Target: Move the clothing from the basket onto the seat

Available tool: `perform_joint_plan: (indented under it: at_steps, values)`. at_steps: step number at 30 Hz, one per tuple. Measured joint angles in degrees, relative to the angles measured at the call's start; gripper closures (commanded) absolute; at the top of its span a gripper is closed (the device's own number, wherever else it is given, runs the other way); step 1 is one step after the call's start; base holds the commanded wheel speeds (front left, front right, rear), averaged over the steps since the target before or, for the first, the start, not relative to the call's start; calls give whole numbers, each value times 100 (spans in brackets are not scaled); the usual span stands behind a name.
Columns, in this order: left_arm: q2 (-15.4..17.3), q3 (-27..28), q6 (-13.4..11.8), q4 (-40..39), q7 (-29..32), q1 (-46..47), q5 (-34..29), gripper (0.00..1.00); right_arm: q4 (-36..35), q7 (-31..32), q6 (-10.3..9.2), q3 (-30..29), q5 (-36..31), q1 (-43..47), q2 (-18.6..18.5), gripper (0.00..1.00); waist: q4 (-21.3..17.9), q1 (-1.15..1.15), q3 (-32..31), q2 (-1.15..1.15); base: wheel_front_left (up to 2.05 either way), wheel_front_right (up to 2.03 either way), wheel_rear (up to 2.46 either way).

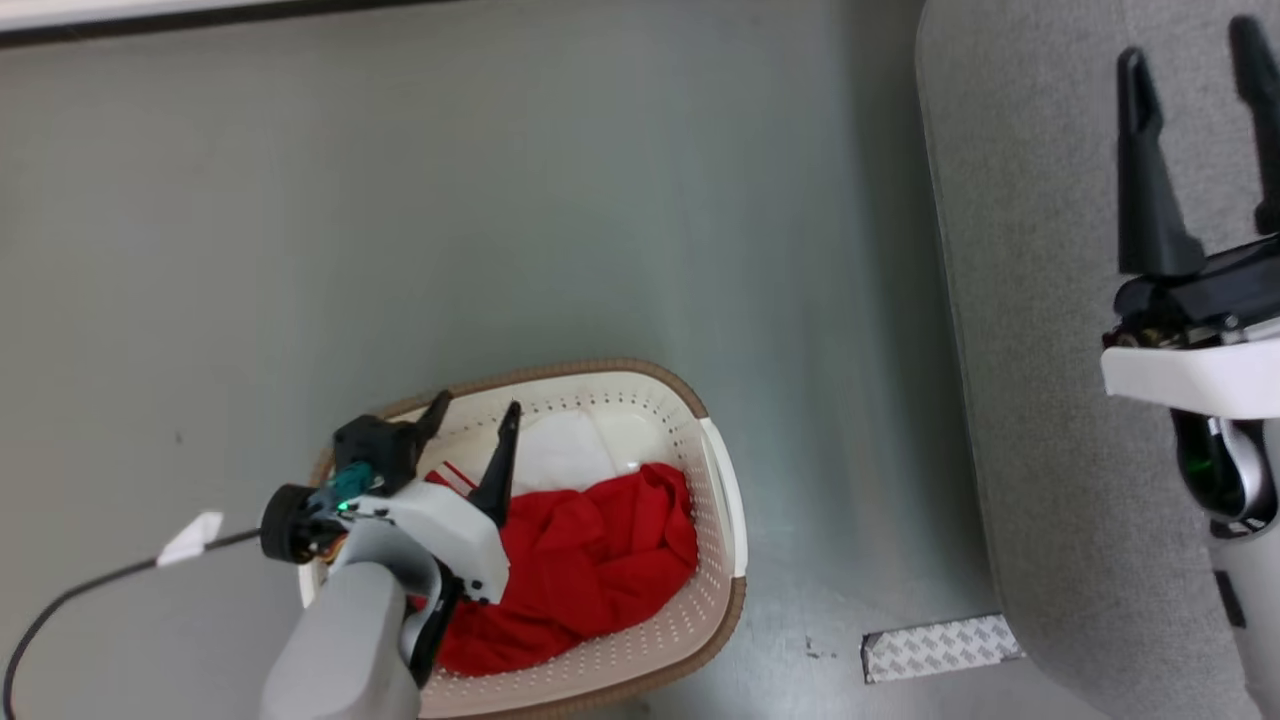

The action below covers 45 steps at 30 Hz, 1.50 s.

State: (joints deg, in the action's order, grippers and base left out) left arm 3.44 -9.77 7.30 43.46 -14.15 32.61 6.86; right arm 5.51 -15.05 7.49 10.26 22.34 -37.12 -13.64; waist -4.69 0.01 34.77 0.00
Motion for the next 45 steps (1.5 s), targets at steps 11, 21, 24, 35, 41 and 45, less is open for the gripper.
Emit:
perform_joint_plan:
  at_steps: [11,21,24,35,41,45]
  values:
    - [110,-1014,23,1764,770,762,552,0,-221,0,0,-96,-90,-322,-7,0,-155,0,571,0,0,0,0]
    - [312,-1890,23,2674,1562,1294,676,0,-432,0,0,-96,-109,-649,57,0,-407,-1,1101,0,0,0,0]
    - [404,-2108,23,2796,1793,1401,668,0,-514,0,0,-84,-109,-749,102,0,-512,-1,1282,0,0,0,0]
    - [801,-2535,23,2951,2316,1761,748,0,-733,0,0,-133,-107,-945,341,0,-939,-1,1924,0,0,0,0]
    - [959,-2674,23,2987,2520,1885,766,0,-778,0,0,-156,-105,-966,446,0,-1142,-1,2195,0,0,0,0]
    - [971,-2828,23,2989,2633,1969,724,0,-801,0,0,-171,-108,-971,470,0,-1208,-1,2336,0,0,0,0]
